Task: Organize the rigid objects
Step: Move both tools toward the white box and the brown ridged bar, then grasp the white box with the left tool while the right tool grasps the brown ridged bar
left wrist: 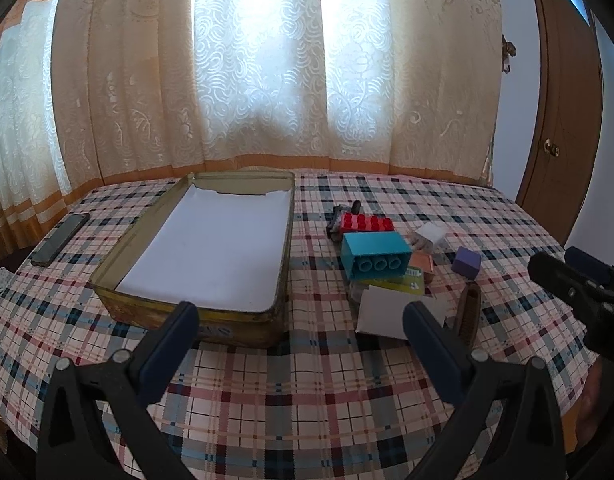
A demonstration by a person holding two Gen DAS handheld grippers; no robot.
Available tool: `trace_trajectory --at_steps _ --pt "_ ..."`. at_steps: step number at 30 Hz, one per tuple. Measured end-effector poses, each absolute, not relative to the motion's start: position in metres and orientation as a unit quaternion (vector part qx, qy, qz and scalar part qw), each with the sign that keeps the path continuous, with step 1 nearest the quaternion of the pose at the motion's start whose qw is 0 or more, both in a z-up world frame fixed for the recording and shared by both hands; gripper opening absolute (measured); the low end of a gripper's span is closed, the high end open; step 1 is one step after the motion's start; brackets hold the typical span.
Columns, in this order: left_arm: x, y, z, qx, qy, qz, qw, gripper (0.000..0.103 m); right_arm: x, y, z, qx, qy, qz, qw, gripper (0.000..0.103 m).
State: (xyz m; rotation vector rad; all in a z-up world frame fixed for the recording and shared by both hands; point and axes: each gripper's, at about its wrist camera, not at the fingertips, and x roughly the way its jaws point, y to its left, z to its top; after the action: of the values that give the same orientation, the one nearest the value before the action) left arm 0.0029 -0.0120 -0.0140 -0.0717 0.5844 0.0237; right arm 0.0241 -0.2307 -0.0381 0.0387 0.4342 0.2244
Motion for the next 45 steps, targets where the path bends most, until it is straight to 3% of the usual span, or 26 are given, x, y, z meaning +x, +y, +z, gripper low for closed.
trace_trajectory --at_steps 45 --pt "0.03 -0.059 -0.041 0.012 0.329 -0.02 0.944 0.103 0.051 -0.269 -0.077 0.057 0.259 0.086 0.96 0.102"
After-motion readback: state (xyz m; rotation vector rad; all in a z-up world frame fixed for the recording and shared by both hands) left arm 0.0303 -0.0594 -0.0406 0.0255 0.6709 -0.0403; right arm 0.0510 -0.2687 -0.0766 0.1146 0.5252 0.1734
